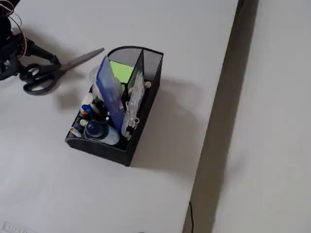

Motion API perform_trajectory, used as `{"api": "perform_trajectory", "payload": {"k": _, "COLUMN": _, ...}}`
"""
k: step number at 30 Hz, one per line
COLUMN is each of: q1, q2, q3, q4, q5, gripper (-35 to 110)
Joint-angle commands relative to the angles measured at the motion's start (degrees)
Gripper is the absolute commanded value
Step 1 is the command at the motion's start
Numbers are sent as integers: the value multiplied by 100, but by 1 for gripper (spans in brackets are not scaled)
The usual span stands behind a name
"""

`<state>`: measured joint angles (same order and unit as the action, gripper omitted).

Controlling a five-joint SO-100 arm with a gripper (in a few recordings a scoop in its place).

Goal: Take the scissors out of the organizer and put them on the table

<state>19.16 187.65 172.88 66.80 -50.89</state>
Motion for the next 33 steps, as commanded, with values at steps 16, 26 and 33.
{"api": "perform_trajectory", "payload": {"k": 16, "q1": -88, "q2": 62, "q3": -1644, "q4": 1459, "q5": 3876, "gripper": 0}}
{"api": "perform_trajectory", "payload": {"k": 26, "q1": -431, "q2": 62, "q3": -299, "q4": 879, "q5": 4113, "gripper": 0}}
{"api": "perform_trajectory", "payload": {"k": 33, "q1": -571, "q2": 62, "q3": -299, "q4": 879, "q5": 4034, "gripper": 1}}
